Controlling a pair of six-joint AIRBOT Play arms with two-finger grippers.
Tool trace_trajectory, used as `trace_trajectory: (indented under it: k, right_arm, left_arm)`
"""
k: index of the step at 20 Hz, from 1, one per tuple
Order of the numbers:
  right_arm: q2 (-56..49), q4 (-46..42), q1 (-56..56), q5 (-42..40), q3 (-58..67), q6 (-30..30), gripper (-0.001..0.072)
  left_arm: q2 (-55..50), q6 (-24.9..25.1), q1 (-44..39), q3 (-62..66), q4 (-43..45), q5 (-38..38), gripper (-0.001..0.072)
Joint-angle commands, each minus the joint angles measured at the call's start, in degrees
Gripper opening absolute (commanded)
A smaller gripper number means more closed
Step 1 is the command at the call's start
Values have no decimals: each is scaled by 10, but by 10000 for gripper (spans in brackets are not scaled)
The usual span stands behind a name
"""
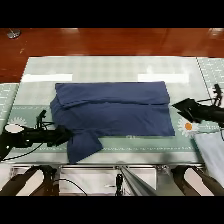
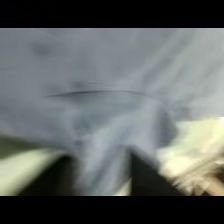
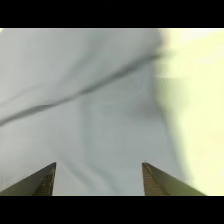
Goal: Fold the shirts.
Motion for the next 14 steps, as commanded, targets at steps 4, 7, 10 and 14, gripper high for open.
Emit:
trace_trajectory:
  k: [4, 7, 10, 14]
  right_arm:
    - [5, -221, -65, 86, -46, 123, 621]
    - [-5, -219, -18, 92, -64, 122, 620]
    - [-33, -217, 36, 77, -64, 120, 621]
    - [-72, -177, 68, 33, -46, 118, 620]
  left_arm:
    - [-1, 16, -16, -1, -30, -1, 19]
    - [-1, 16, -16, -1, -30, -1, 19]
    - [-1, 16, -16, -1, -30, -1, 19]
    - [-1, 16, -16, -1, -31, -1, 19]
